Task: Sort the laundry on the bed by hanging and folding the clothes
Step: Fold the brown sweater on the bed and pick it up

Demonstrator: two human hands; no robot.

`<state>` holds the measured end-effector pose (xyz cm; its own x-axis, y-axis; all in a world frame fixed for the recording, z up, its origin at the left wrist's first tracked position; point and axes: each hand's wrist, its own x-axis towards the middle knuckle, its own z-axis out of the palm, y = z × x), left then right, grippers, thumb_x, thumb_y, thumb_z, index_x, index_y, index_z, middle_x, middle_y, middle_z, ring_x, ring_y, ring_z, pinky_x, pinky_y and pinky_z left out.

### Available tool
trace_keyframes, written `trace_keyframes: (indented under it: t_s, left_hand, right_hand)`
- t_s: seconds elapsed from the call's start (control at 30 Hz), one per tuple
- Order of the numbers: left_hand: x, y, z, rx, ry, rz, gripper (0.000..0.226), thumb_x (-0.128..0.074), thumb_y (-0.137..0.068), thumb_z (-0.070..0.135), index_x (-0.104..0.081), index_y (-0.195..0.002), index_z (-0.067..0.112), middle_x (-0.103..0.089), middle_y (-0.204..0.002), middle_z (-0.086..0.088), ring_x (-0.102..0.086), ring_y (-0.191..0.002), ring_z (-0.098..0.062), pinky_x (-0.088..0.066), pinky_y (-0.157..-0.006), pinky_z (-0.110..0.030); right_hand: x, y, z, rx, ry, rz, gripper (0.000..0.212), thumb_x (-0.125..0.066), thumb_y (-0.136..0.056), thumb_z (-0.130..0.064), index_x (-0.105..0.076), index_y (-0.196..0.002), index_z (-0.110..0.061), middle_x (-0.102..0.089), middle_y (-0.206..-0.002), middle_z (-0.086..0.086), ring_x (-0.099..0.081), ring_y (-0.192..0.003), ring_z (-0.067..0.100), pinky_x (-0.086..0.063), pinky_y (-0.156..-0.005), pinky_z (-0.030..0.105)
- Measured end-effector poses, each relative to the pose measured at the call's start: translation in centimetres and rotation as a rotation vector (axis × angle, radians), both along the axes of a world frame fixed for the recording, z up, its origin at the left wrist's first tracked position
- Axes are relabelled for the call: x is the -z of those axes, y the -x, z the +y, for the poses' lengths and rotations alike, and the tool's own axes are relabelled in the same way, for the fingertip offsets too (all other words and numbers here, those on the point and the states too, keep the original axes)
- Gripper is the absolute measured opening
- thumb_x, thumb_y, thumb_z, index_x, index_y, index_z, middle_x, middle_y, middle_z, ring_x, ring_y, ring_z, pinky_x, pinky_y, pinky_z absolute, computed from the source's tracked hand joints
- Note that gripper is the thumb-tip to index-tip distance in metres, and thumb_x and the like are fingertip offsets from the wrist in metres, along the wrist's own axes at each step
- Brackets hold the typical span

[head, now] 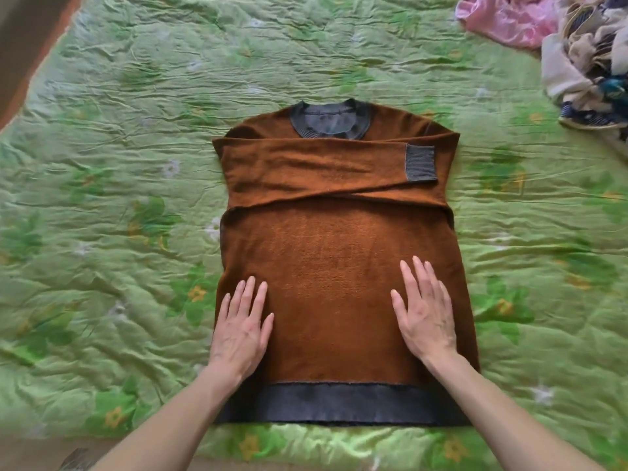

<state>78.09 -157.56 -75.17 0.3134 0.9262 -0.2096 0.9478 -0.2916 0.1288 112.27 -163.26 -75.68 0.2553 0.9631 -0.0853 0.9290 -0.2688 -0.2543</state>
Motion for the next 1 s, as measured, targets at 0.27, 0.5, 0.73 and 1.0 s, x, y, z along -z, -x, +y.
trace_keyframes:
  t_s: [0.27,0.5,0.73,1.0]
  left_hand:
    - [1.0,-3.0,15.0,0.188,-0.164,-0.006,0.066,-0.030,-0.105,0.044,-0.037,-0.161,0.009,-0.036,-0.165,-0.016,-0.026,-0.158,-0.033,-0.024,-0.127,-0.055]
    - [2.3,-5.9,27.7,0.031,-0.126,-0.056,0.070,-0.026,-0.108,0.052,-0.009,-0.168,0.020,0.001,-0.176,-0.006,0.005,-0.163,-0.022,-0.001,-0.131,-0.047]
    - [4.2,-5.3,30.3,0.032,-0.096,-0.134,0.077,-0.017,-0.101,0.064,-0.013,-0.167,0.024,-0.002,-0.176,-0.008,0.009,-0.162,-0.020,0.007,-0.131,-0.045]
    - [2.1,-8.1,40.3,-0.045,-0.143,-0.133,0.066,-0.033,-0.108,0.042,-0.018,-0.165,0.012,-0.016,-0.174,-0.011,-0.006,-0.162,-0.027,0.000,-0.131,-0.048]
  right_hand:
    - [-0.4,-1.4,15.9,0.013,0.001,-0.060,0.063,-0.023,-0.109,-0.051,-0.012,-0.167,-0.025,-0.007,-0.174,-0.002,0.000,-0.161,0.018,-0.007,-0.130,0.046]
    - [0.0,-3.0,26.0,0.108,0.093,-0.060,0.072,-0.016,-0.107,-0.059,0.005,-0.166,-0.025,0.006,-0.174,-0.005,0.012,-0.160,0.015,0.004,-0.130,0.045]
    - [1.5,-2.5,27.0,0.085,0.041,-0.181,0.065,-0.040,-0.104,-0.055,-0.041,-0.154,-0.015,-0.040,-0.158,0.011,-0.034,-0.146,0.031,-0.026,-0.122,0.048]
    - [-2.1,-6.8,36.6,0.019,-0.017,-0.116,0.057,-0.055,-0.103,-0.035,-0.039,-0.153,-0.012,-0.044,-0.155,0.011,-0.039,-0.143,0.030,-0.033,-0.117,0.046]
